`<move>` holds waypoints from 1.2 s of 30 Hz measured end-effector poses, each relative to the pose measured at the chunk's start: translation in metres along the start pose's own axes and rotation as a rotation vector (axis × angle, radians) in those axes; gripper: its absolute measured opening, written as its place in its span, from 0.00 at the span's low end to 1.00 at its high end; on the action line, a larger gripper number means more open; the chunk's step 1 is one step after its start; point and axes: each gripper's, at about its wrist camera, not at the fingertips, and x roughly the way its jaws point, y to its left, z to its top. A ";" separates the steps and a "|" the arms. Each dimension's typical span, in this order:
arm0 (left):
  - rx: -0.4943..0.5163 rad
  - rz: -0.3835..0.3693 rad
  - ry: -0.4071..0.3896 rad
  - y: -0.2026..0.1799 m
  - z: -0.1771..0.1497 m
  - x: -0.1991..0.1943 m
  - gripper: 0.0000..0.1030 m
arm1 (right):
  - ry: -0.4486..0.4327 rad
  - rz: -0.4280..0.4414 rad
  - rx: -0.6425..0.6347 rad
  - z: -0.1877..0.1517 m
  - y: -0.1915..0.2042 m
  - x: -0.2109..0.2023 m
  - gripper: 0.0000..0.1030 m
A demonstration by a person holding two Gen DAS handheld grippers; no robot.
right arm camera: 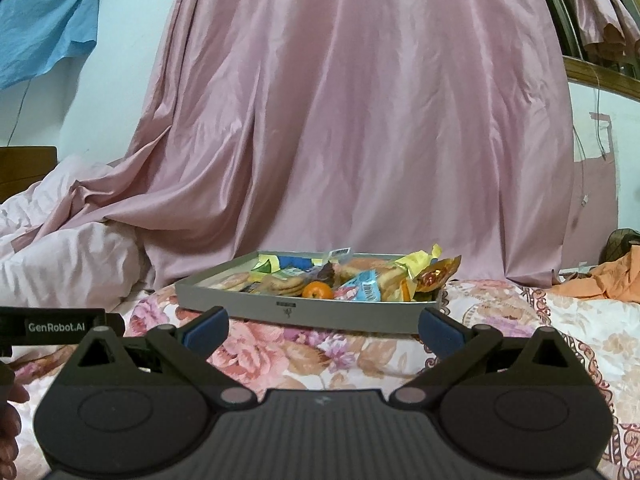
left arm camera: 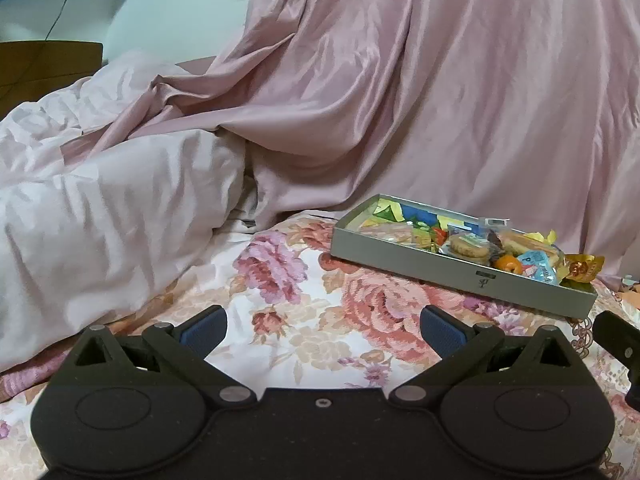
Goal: Organize snacks
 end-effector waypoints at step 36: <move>0.055 -0.103 -0.055 0.052 -0.037 -0.035 0.99 | 0.070 -0.040 0.044 -0.028 0.031 -0.034 1.00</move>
